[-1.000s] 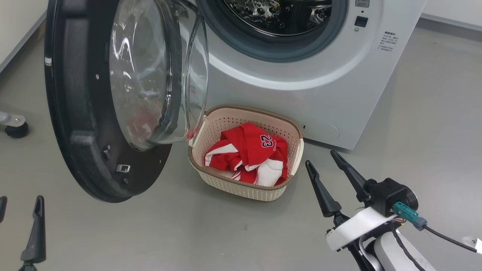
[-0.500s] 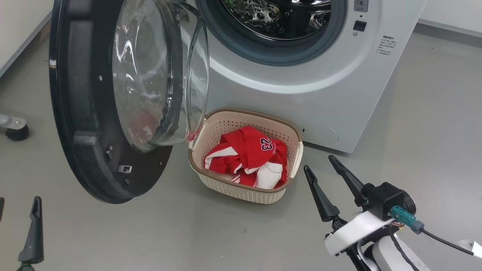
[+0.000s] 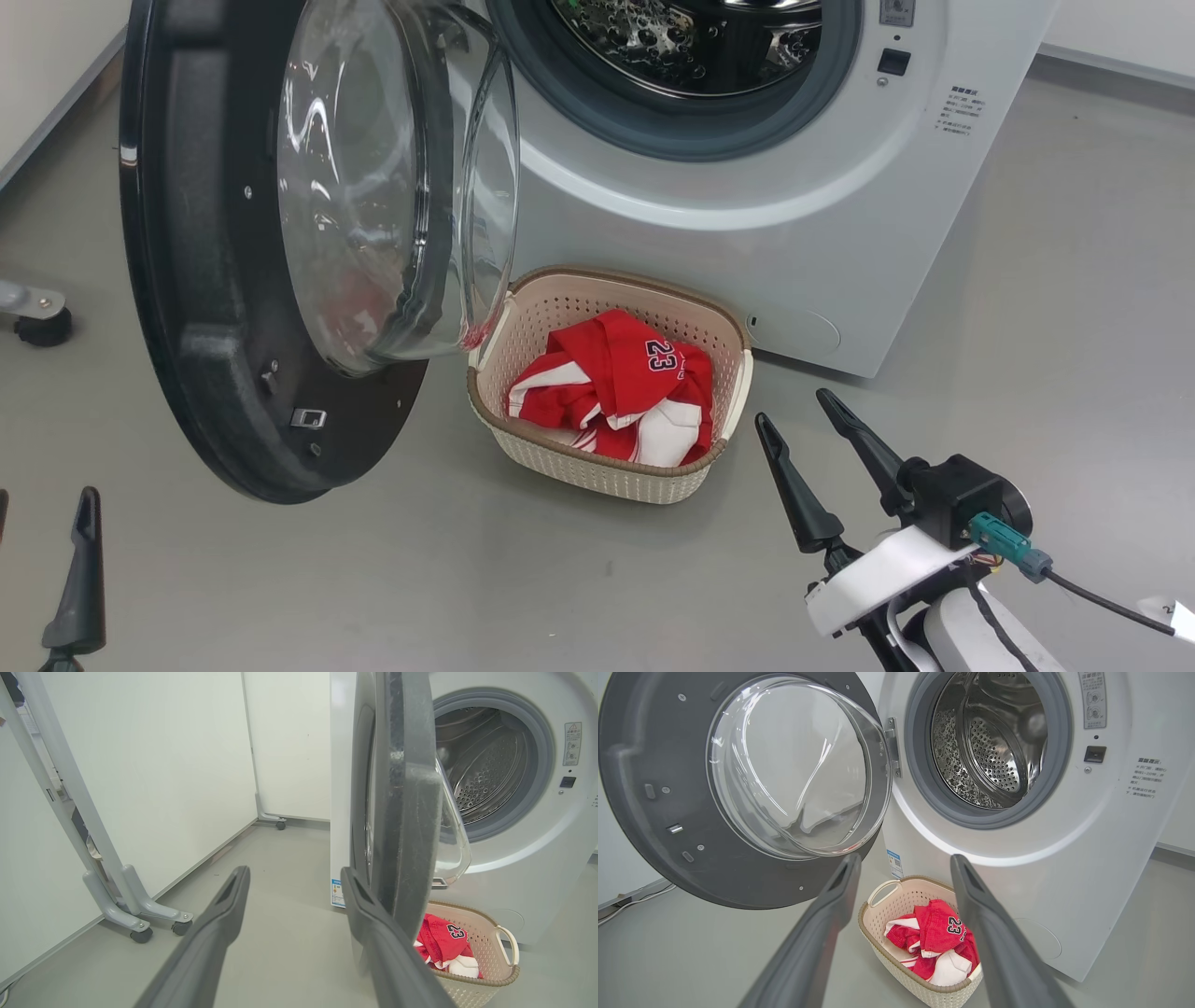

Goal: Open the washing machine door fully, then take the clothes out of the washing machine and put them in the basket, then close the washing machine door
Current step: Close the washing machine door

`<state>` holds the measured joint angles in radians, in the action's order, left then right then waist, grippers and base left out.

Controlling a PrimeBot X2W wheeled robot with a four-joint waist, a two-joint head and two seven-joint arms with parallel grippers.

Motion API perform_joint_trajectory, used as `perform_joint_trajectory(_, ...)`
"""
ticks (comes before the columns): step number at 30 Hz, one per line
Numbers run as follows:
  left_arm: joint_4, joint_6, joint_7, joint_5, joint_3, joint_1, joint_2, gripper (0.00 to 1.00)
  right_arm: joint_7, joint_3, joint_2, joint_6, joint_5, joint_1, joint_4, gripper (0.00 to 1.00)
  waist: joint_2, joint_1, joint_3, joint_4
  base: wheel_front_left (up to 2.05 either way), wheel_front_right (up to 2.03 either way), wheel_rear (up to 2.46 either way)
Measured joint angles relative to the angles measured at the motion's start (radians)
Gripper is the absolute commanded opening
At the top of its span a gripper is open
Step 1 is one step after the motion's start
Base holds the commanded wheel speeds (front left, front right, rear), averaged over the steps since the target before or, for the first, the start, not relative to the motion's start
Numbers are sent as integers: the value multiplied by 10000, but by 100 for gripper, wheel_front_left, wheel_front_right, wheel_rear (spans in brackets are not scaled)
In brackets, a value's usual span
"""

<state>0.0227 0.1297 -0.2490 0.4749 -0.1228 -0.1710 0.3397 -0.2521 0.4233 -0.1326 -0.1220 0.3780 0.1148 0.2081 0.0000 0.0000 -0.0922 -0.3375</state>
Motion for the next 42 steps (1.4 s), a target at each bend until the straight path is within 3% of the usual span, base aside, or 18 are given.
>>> perform_joint_trajectory(1,-2,0,0,4,2,1,0,87,0,-4,2,0,0,0,0,100,0,0,-2,-4,0,0,0)
perform_joint_trajectory(2,-4,0,0,27,6,1,0,87,0,-6,2,0,0,0,-2,100,0,0,-3,-8,0,0,0)
perform_joint_trajectory(3,-6,0,0,73,8,1,2,33,0,-6,4,0,0,0,-2,100,0,0,-3,-12,0,0,0)
perform_joint_trajectory(4,-13,0,0,90,42,1,50,0,0,-10,10,0,0,0,-2,100,0,0,-3,-19,0,0,0)
perform_joint_trajectory(10,-58,0,0,127,25,19,353,0,0,-17,29,0,0,0,-4,100,0,0,-16,-31,0,0,0)
perform_joint_trajectory(19,-88,0,376,1269,-190,522,744,0,0,-21,33,0,0,0,-2,100,0,0,-54,-36,0,0,0)
perform_joint_trajectory(24,67,0,1302,3043,-802,1337,754,0,0,-21,33,0,0,1,-4,100,0,0,-54,-27,0,0,0)
perform_joint_trajectory(28,485,-33,2456,4840,-1315,1926,418,0,0,86,40,0,-2,8,-8,100,0,0,-71,8,0,0,0)
perform_joint_trajectory(42,1269,-2117,6209,9733,-2234,3431,-809,0,0,173,94,0,0,57,-2,100,0,0,-227,428,0,0,0)
